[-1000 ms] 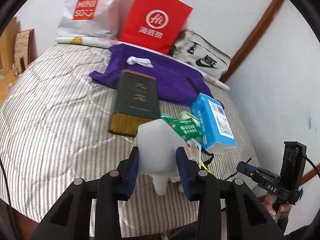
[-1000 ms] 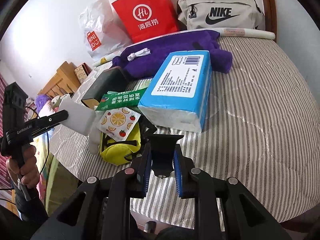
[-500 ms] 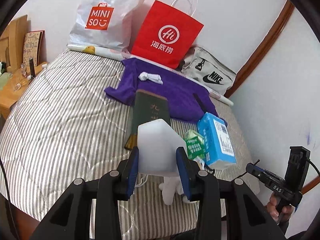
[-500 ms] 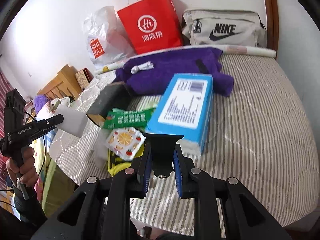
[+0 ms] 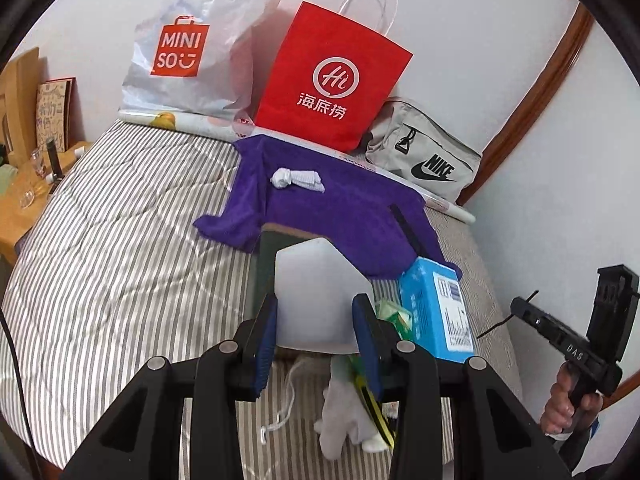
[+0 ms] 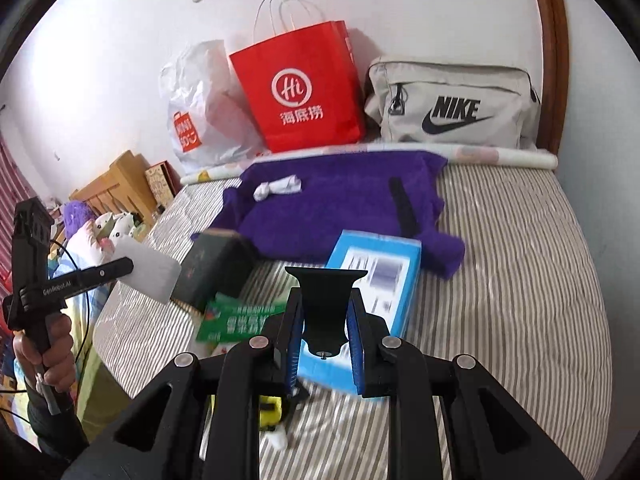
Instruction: Organize soft objects
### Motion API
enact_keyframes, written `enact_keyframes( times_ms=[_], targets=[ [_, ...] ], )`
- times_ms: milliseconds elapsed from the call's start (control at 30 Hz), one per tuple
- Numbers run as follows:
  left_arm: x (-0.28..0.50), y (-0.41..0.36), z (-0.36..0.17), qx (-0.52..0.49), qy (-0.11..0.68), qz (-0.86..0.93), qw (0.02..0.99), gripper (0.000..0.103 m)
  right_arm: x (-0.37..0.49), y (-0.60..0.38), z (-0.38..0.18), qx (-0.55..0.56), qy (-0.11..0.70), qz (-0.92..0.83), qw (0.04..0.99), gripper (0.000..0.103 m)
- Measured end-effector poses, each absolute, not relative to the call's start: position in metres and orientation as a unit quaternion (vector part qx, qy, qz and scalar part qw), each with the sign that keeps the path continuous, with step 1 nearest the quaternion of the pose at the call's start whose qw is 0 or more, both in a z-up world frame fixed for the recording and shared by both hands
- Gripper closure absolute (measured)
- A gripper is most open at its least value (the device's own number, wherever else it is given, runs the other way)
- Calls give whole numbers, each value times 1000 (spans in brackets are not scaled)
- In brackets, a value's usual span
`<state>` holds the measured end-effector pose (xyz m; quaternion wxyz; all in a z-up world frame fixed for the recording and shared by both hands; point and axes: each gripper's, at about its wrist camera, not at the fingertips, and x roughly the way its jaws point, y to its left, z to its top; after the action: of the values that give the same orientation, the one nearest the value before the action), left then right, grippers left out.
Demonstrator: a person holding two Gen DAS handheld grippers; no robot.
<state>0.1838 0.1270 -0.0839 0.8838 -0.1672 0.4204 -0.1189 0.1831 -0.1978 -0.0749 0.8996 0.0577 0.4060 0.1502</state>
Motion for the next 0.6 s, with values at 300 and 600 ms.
enact_keyframes(
  times_ms=[300, 600],
  targets=[
    [240, 122, -83, -158, 428, -117, 882, 68, 235, -201, -67, 48, 390, 132, 910, 82],
    [301, 116, -95, -157, 441, -121, 875, 68, 288, -212, -75, 40, 393, 111, 912, 82]
  ],
)
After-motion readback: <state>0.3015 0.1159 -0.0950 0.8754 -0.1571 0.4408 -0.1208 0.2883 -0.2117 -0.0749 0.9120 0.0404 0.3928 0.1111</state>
